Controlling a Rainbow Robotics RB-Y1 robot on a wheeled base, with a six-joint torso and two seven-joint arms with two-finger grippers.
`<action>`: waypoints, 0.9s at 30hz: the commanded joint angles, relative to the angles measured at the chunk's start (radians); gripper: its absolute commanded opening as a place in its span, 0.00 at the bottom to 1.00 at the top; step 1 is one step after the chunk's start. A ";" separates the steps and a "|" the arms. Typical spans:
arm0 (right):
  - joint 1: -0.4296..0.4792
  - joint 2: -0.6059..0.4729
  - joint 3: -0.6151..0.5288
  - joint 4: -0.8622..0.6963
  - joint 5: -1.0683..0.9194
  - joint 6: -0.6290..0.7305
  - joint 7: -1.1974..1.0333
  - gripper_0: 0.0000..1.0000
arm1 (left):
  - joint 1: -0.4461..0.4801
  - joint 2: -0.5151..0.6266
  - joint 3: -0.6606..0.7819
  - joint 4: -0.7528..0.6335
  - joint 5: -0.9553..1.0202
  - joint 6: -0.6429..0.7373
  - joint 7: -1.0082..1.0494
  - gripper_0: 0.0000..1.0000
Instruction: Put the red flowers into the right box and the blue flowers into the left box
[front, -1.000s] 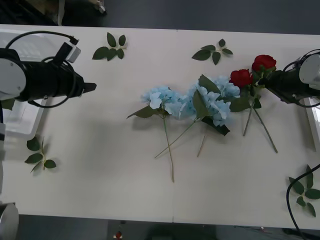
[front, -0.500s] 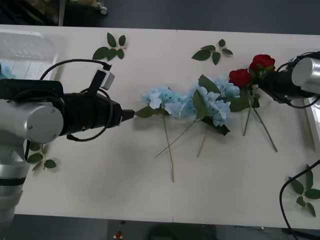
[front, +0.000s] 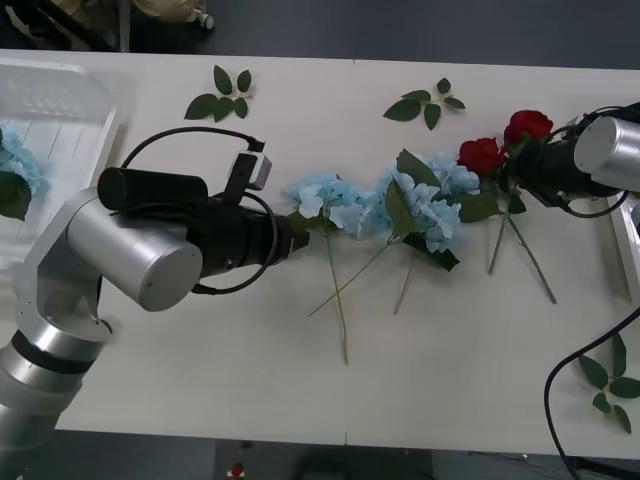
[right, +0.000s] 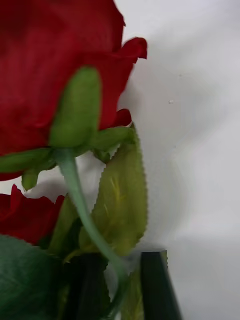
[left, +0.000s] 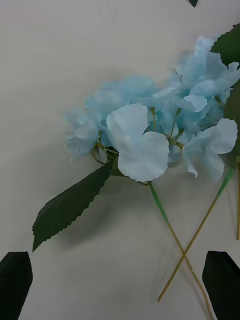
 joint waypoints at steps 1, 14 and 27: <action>-0.031 -0.003 -0.004 -0.013 -0.004 -0.013 -0.034 0.00 | -0.089 0.003 -0.051 0.035 -0.028 0.000 0.094 1.00; -0.051 -0.022 -0.056 -0.014 -0.018 0.035 -0.014 0.00 | -0.147 -0.068 -0.108 0.209 -0.017 -0.043 0.108 1.00; -0.066 -0.130 -0.141 -0.143 -0.082 0.259 0.045 0.00 | -0.239 -0.112 -0.136 0.391 -0.014 -0.115 0.107 1.00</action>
